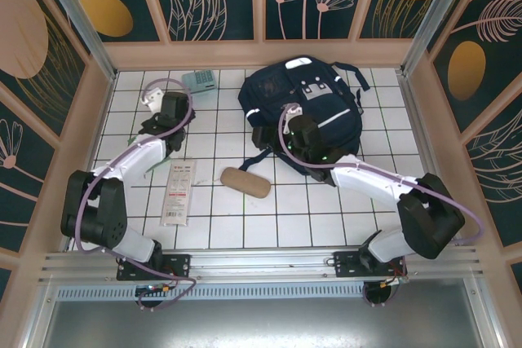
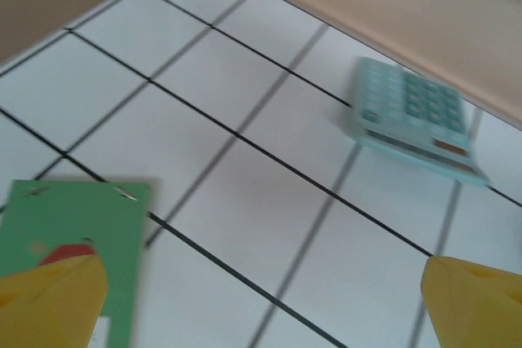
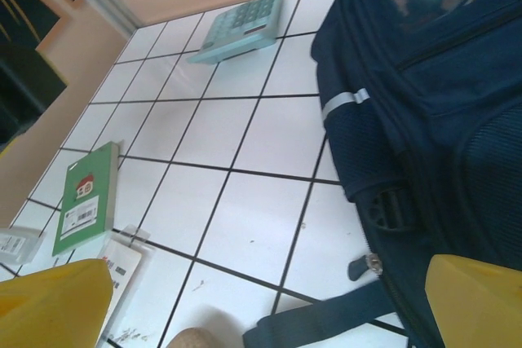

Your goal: Pack books, pencil case, and school supplies into a backpack

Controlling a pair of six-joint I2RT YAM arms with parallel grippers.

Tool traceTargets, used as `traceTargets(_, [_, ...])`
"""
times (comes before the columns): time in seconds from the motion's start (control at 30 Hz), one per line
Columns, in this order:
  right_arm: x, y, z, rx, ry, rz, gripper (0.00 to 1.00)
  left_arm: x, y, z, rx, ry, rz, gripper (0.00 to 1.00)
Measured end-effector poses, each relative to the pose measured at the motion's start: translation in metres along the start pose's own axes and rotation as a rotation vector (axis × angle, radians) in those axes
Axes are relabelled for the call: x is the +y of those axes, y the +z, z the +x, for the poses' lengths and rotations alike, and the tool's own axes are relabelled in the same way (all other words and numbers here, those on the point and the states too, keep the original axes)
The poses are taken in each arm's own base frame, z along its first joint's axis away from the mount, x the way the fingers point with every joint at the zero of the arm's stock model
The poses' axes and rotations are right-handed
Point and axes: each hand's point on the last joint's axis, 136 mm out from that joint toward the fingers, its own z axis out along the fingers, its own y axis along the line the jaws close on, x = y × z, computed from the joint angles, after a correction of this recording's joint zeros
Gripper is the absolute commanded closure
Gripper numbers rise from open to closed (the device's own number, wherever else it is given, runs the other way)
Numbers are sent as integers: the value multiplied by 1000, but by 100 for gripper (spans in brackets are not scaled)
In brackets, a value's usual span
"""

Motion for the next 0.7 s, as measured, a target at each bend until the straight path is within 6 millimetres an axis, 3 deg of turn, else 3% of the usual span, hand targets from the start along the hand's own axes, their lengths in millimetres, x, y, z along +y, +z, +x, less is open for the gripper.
traceTargets(0.1, [7, 3, 4, 9, -7, -19, 1, 28, 21, -2, 17, -35, -77, 2])
traceTargets(0.33, [10, 6, 7, 18, -14, -34, 1, 86, 64, 27, 130, -71, -231, 2])
traceTargets(0.57, [11, 7, 6, 14, -13, -39, 1, 115, 91, 52, 233, -123, -268, 2])
traceTargets(0.7, [11, 8, 5, 11, -13, -41, 1, 116, 99, 63, 272, -139, -248, 1])
